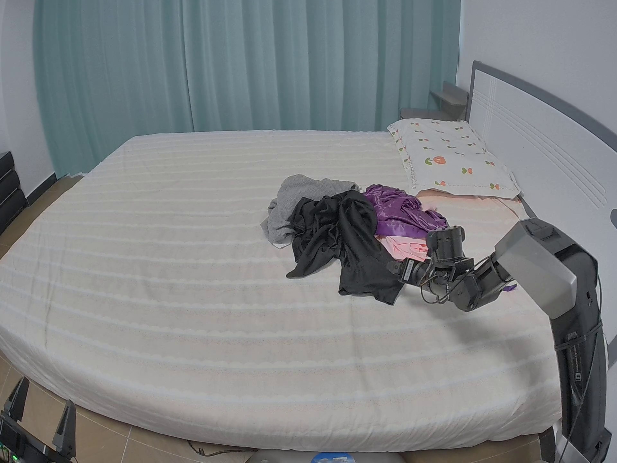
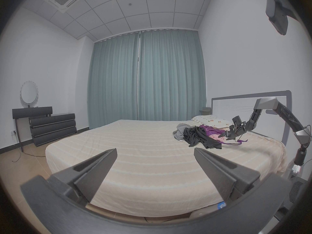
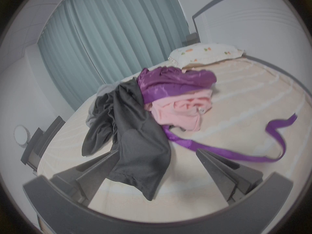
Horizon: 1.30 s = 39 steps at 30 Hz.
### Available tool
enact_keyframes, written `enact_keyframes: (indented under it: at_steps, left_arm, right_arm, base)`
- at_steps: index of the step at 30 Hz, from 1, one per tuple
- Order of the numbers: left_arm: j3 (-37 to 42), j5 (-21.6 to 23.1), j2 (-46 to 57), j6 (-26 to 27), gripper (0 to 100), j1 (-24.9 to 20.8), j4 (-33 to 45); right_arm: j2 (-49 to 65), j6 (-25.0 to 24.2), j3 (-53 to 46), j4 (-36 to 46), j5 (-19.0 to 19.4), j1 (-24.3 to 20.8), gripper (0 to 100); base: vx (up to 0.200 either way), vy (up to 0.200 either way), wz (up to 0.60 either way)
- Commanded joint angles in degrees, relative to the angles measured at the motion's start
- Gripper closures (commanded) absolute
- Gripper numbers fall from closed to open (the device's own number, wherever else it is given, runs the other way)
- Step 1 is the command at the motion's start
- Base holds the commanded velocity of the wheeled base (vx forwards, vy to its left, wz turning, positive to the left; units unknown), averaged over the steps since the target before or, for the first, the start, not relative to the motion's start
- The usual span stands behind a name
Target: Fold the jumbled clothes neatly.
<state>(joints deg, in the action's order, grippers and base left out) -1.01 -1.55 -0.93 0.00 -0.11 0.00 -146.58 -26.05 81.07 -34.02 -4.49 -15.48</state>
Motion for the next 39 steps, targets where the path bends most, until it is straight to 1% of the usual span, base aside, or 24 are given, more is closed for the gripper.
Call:
enact_keyframes:
  at_steps: [1,3,6,8,14,22,23,24,27,31,34,36,37,38,39]
  left_arm:
    - [1.0,0.0,0.9,0.0,0,0.0,0.0]
    - [1.0,0.0,0.9,0.0,0,0.0,0.0]
    - [1.0,0.0,0.9,0.0,0,0.0,0.0]
    - [1.0,0.0,0.9,0.0,0,0.0,0.0]
    - [1.0,0.0,0.9,0.0,0,0.0,0.0]
    - [1.0,0.0,0.9,0.0,0,0.0,0.0]
    - [1.0,0.0,0.9,0.0,0,0.0,0.0]
    - [1.0,0.0,0.9,0.0,0,-0.1,0.0]
    - [1.0,0.0,0.9,0.0,0,0.0,0.0]
    - [1.0,0.0,0.9,0.0,0,-0.1,0.0]
    - [1.0,0.0,0.9,0.0,0,-0.1,0.0]
    - [1.0,0.0,0.9,0.0,0,-0.1,0.0]
    - [1.0,0.0,0.9,0.0,0,0.0,0.0]
    - [1.0,0.0,0.9,0.0,0,-0.1,0.0]
    - [1.0,0.0,0.9,0.0,0,0.0,0.0]
  right_arm:
    - [-6.1,-3.3,5.4,2.8,-0.3,-1.9,0]
    - [-6.5,-3.8,6.2,3.4,-0.3,-2.2,0]
    - [-8.8,-5.1,9.1,4.0,-2.5,-2.9,0]
    - [-9.7,-5.6,10.5,4.0,-3.0,-2.9,0]
    - [-10.5,-6.0,12.0,4.1,-3.1,-3.1,0]
    - [-13.3,-6.3,16.8,3.5,-3.0,-4.3,0]
    - [-13.3,-6.5,17.0,3.5,-3.0,-4.2,100]
    - [-13.3,-6.5,17.0,3.5,-3.0,-4.3,100]
    - [-12.7,-9.6,16.8,3.2,-3.0,-4.5,100]
    - [-11.2,-12.5,15.7,3.2,-3.0,-4.5,100]
    - [-6.9,-17.5,11.2,3.1,-2.4,-4.5,100]
    - [-3.4,-20.6,7.4,2.9,-0.9,-4.5,100]
    - [-0.6,-22.2,4.0,1.8,1.0,-4.5,100]
    - [1.0,-23.0,1.6,0.7,1.9,-4.5,100]
    - [4.1,-24.2,-2.8,-1.6,3.3,-4.5,100]
  base:
    - [0.0,0.0,0.0]
    - [0.0,0.0,0.0]
    - [0.0,0.0,0.0]
    - [0.0,0.0,0.0]
    - [0.0,0.0,0.0]
    - [0.0,0.0,0.0]
    - [0.0,0.0,0.0]
    - [0.0,0.0,0.0]
    - [0.0,0.0,0.0]
    - [0.0,0.0,0.0]
    - [0.0,0.0,0.0]
    - [0.0,0.0,0.0]
    - [0.0,0.0,0.0]
    - [0.0,0.0,0.0]
    - [0.0,0.0,0.0]
